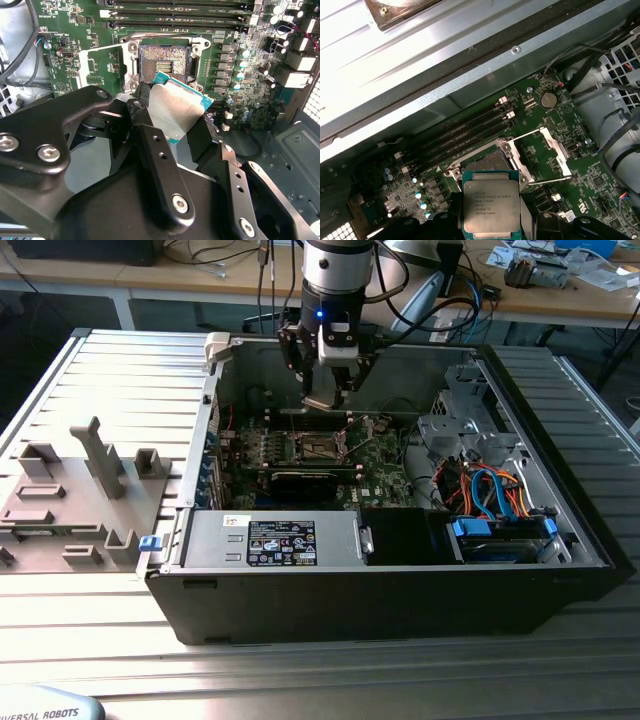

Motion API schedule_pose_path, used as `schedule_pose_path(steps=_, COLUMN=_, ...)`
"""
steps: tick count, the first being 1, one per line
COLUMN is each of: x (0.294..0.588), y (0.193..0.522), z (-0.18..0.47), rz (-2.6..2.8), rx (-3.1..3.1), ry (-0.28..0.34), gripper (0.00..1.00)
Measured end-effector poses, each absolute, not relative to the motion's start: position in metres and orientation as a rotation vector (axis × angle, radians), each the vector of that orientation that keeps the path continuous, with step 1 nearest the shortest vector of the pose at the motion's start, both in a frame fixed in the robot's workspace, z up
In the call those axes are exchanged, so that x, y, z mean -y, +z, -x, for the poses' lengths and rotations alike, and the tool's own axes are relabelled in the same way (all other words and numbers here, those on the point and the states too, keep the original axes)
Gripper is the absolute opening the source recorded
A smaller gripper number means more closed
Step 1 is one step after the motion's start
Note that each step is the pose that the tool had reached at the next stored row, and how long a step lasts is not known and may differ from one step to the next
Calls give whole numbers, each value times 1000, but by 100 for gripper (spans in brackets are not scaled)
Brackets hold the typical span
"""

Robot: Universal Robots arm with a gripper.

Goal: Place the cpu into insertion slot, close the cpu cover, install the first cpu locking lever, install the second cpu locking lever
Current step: 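Place the cpu into insertion slot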

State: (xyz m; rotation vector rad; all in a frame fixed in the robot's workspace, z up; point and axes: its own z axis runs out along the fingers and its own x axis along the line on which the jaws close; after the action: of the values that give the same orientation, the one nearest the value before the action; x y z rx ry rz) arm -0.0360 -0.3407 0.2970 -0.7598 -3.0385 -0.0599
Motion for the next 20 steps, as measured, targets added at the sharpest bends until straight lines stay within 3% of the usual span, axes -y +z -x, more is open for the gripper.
schedule_pose_path(steps=20, x=341, y=297, z=36, rz=795, rx=3030, ry=-60, gripper=54)
